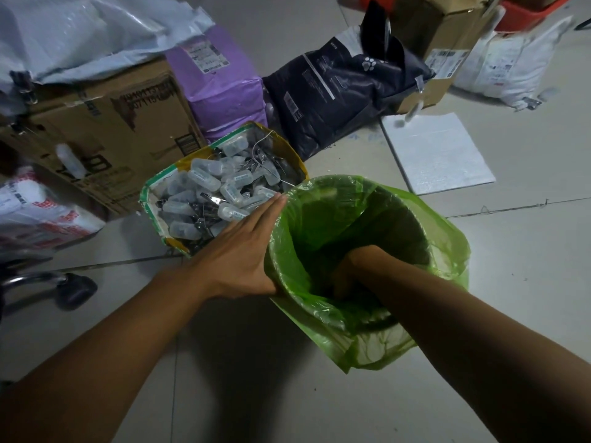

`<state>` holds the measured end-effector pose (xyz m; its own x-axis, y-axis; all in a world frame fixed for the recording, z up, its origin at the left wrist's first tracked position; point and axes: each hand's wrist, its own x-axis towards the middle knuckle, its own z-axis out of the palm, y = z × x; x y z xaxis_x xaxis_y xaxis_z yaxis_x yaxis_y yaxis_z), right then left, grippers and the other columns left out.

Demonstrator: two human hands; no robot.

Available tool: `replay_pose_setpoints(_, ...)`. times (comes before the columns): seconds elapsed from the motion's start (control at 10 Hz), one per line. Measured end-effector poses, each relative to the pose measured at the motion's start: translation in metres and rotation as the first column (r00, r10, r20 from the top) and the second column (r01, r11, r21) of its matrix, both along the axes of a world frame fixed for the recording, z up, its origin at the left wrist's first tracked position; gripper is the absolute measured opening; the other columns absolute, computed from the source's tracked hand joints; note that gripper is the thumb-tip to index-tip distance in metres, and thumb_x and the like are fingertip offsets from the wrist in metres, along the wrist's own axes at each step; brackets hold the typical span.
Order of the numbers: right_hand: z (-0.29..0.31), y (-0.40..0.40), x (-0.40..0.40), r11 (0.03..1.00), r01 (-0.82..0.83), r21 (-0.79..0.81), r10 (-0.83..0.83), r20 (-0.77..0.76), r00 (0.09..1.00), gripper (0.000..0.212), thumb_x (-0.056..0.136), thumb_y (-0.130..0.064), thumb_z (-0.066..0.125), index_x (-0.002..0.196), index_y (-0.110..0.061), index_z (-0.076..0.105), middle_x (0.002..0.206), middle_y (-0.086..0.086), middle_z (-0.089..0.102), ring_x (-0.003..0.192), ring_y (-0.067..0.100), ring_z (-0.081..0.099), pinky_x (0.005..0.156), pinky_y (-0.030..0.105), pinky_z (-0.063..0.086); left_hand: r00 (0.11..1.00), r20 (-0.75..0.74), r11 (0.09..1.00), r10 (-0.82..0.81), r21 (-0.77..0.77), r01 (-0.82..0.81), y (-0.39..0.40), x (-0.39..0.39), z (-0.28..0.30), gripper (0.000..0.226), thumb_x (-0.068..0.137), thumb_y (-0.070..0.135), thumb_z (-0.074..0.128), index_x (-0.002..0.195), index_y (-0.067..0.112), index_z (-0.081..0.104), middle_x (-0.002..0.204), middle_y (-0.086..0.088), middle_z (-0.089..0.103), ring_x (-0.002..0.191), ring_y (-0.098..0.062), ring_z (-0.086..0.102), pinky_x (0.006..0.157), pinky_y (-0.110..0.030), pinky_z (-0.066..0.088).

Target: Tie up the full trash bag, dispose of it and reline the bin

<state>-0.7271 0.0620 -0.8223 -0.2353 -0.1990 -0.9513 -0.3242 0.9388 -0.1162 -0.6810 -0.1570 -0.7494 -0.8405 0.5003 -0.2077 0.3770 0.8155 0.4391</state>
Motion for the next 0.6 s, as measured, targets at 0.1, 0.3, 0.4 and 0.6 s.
replay_pose_setpoints(0.1,0.004,-0.001,0.0,0.998,-0.063,-0.028,0.063,-0.01,0.998,0.042,0.101,-0.028,0.049,0.14,-0.012,0.05,0.137,0.011,0.053,0.121,0.029,0.054,0.097,0.037,0.045,1.0,0.002,1.0,0.004,0.001,-0.004,0.0,-0.001,0.0,0.134,0.06,0.06,0.077,0.148,0.041,-0.023,0.162,0.017,-0.014,0.144,0.001,-0.002,0.12,-0.044,0.018)
replay_pose_setpoints(0.3,0.04,0.001,-0.001,0.979,-0.16,-0.123,0.144,-0.128,0.981,0.042,0.102,-0.029,0.046,0.142,-0.017,0.049,0.142,0.009,0.05,0.124,0.029,0.051,0.106,0.047,0.043,1.0,0.006,0.999,-0.014,-0.031,0.014,0.0,0.002,0.004,0.134,0.058,0.055,0.074,0.147,0.043,-0.025,0.162,0.014,-0.017,0.151,-0.012,0.0,0.118,-0.049,0.023)
replay_pose_setpoints(0.4,0.065,0.004,0.002,0.967,-0.154,-0.202,0.099,-0.255,0.962,0.049,0.1,-0.035,0.048,0.147,-0.021,0.041,0.145,0.008,0.045,0.128,0.029,0.048,0.106,0.045,0.043,0.998,0.022,0.994,-0.056,-0.093,0.058,-0.004,0.001,0.011,0.132,0.061,0.054,0.075,0.148,0.042,-0.024,0.161,0.013,-0.024,0.151,-0.013,-0.005,0.119,-0.048,0.022)
replay_pose_setpoints(0.6,0.102,0.021,0.015,0.943,-0.181,-0.281,0.057,-0.399,0.915,0.052,0.099,-0.039,0.05,0.149,-0.026,0.039,0.139,0.006,0.053,0.122,0.026,0.054,0.095,0.035,0.046,0.994,0.011,0.988,-0.111,-0.105,0.112,-0.011,0.001,0.039,0.117,0.074,0.059,0.072,0.152,0.043,-0.013,0.164,0.009,-0.014,0.151,-0.017,0.002,0.119,-0.043,0.021)
